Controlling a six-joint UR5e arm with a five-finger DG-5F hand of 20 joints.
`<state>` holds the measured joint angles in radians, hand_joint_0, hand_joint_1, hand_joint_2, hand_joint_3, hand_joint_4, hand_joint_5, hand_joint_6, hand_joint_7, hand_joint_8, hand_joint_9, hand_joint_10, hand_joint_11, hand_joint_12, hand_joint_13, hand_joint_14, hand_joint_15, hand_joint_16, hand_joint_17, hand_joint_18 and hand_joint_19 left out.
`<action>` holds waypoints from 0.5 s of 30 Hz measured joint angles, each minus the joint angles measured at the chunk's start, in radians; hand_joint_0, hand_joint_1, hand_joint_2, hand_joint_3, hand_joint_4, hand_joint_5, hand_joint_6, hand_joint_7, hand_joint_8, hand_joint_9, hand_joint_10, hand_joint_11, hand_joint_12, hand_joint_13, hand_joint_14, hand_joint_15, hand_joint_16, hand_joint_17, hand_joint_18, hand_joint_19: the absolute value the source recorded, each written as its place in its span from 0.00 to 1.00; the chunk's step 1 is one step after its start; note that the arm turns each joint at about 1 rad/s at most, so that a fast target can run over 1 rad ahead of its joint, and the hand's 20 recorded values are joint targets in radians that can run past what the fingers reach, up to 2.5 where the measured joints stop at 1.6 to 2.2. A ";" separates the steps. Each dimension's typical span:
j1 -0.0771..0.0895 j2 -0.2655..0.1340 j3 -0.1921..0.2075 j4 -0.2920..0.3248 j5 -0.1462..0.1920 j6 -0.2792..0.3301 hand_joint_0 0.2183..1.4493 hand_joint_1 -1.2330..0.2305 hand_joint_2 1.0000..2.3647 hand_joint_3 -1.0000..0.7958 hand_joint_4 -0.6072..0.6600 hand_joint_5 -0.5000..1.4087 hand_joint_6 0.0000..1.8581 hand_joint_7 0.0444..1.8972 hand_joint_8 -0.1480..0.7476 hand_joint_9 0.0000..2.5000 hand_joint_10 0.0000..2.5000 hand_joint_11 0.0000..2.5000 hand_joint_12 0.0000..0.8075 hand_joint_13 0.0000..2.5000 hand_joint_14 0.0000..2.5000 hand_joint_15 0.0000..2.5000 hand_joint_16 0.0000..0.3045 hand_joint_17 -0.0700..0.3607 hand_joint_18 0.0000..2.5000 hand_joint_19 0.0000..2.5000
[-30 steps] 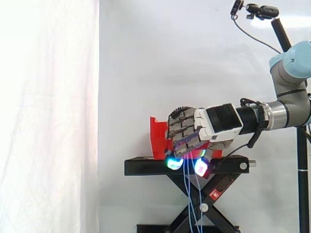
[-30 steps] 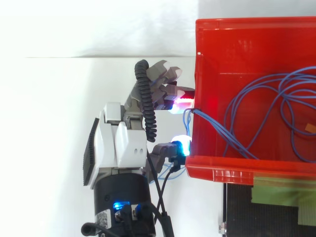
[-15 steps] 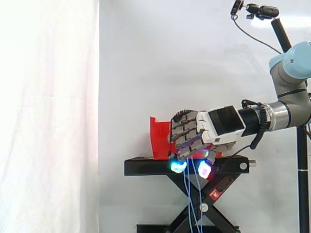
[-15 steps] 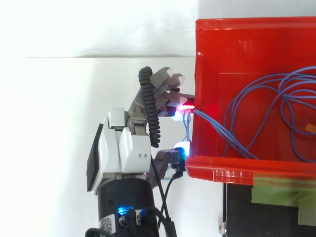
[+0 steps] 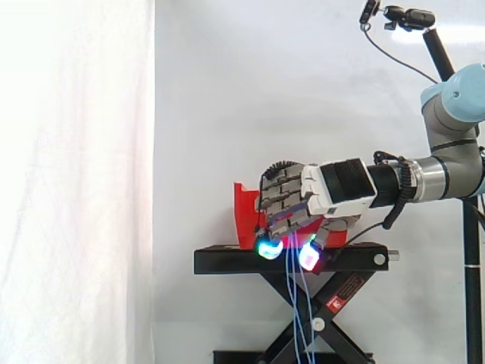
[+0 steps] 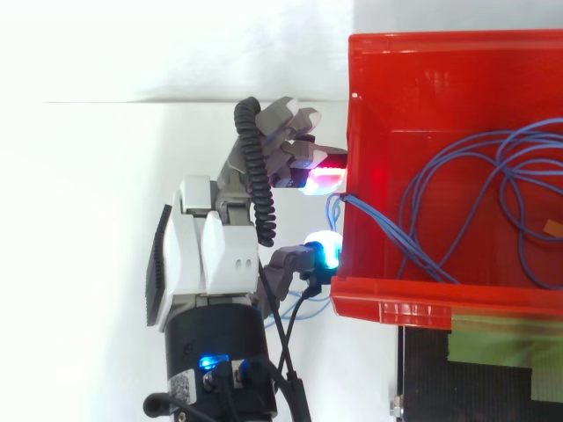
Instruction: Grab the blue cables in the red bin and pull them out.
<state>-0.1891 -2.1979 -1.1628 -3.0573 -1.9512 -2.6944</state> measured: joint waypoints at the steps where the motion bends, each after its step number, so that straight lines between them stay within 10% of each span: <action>1: 0.000 0.000 0.000 0.001 0.000 0.000 0.41 0.17 0.00 0.00 0.56 0.71 0.01 0.34 0.43 0.36 0.01 0.32 0.41 0.28 0.01 0.19 0.16 0.41 0.20 0.18; 15: 0.006 0.000 -0.001 0.017 0.003 0.000 0.41 0.18 0.00 0.00 0.55 0.74 0.01 0.38 0.43 0.37 0.01 0.32 0.41 0.28 0.01 0.19 0.16 0.41 0.20 0.18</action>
<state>-0.1833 -2.1982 -1.1635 -3.0407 -1.9483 -2.6944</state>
